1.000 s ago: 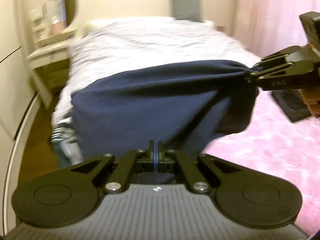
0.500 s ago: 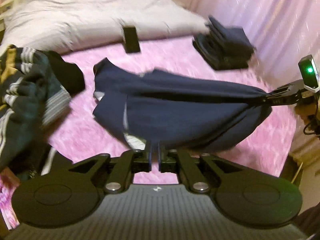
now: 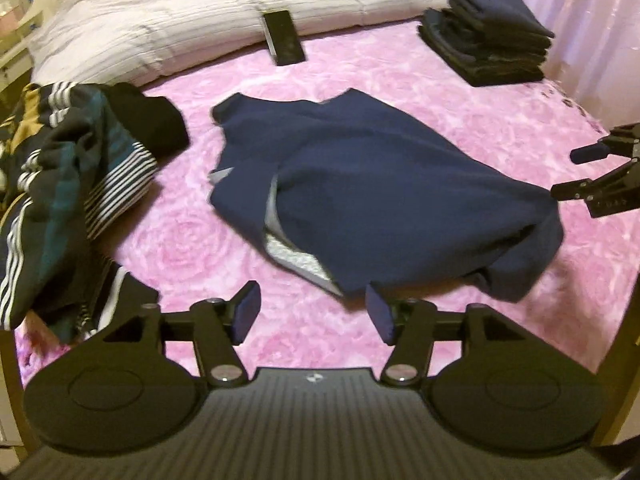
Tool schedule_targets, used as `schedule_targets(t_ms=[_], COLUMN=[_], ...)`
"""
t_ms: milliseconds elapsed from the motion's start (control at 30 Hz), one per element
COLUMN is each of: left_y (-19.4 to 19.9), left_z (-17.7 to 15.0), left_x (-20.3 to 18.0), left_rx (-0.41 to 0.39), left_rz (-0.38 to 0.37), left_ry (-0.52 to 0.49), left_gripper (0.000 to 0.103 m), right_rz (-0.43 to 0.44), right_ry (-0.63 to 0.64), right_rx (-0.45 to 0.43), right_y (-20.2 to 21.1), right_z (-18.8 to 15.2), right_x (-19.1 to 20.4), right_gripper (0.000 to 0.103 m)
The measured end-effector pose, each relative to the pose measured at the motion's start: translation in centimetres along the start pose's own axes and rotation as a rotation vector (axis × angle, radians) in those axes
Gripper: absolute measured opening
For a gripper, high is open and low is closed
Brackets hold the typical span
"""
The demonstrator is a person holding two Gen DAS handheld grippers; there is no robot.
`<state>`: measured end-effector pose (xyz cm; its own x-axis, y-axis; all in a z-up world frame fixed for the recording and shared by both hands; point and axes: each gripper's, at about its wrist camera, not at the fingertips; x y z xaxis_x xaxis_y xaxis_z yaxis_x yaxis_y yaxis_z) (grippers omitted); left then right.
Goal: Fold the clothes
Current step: 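Grasp the navy garment's edge with the right gripper and lift it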
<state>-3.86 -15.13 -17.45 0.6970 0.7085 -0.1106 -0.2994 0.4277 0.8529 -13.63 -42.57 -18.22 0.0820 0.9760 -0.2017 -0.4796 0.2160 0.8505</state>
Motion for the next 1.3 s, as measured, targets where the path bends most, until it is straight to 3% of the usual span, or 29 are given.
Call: schedule_targets(t_ms=[167,200,267,467,533,567,600,633,667,833,1033,1200,1300], left_y=[-0.2,-0.2,-0.4,-2.3,-3.0,-3.3,-3.5,-3.6,-3.8,-3.6,-3.8,-4.5,-5.0], left_z=[-2.4,-3.0,-4.2,-8.1,-9.0,-9.4,-9.7,-9.7,-9.7,-7.5,-3.1,0.7,2.8], left_x=[3.2,3.9,5.3,8.7,9.4,9.7,9.9,10.0,10.2,10.6,9.6,6.0,3.2], left_rx=[-0.002,0.001,0.003,0.045,0.058,0.064,0.069,0.075,0.079,0.051,-0.023,-0.089,-0.135], left_rz=[0.049,0.053,0.054,0.074,0.074,0.076,0.077,0.078,0.077,0.064,0.014,-0.045,-0.085], left_ry=[0.069,0.088,0.130,0.233,0.256,0.261,0.264,0.262,0.258,0.177,-0.038,-0.166,-0.211], left_gripper=[0.063,0.064,0.066,0.066,0.066,0.066,0.066,0.066,0.066,0.066,0.071,0.072,0.077], right_rz=[0.106,0.127,0.169,0.287,0.248,0.228,0.209,0.194,0.186,0.228,0.128,0.007,-0.006], right_ry=[0.043,0.052,0.070,0.118,0.100,0.088,0.080,0.085,0.084,-0.012,-0.151,-0.282,-0.322], right_rx=[0.011,0.014,0.018,0.034,0.042,0.040,0.034,0.016,0.000,-0.084,-0.247,-0.290,-0.281], right_y=[-6.0,-7.2,-9.7,-16.9,-19.0,-19.7,-20.2,-20.0,-19.6,-13.4,-1.0,7.1,9.1], right_z=[4.4,5.3,7.1,12.3,12.7,12.7,12.8,12.8,12.9,14.3,13.3,9.5,6.6], right_x=[7.0,8.4,11.2,19.7,21.8,22.1,22.4,22.3,22.2,18.1,7.5,0.2,-2.3], right_gripper=[0.073,0.082,0.090,0.090,0.090,0.082,0.048,0.033,0.008,0.004,0.001,0.001,0.001])
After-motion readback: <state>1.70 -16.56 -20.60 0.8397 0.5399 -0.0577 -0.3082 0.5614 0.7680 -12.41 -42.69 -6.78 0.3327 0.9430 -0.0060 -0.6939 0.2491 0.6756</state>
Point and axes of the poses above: each gripper's, at about its wrist camera, not at the fingertips, and y roughly against the way its jaws point, x to its left, z to its top, and after that the axes turned 7 degrees about -z, right-handed
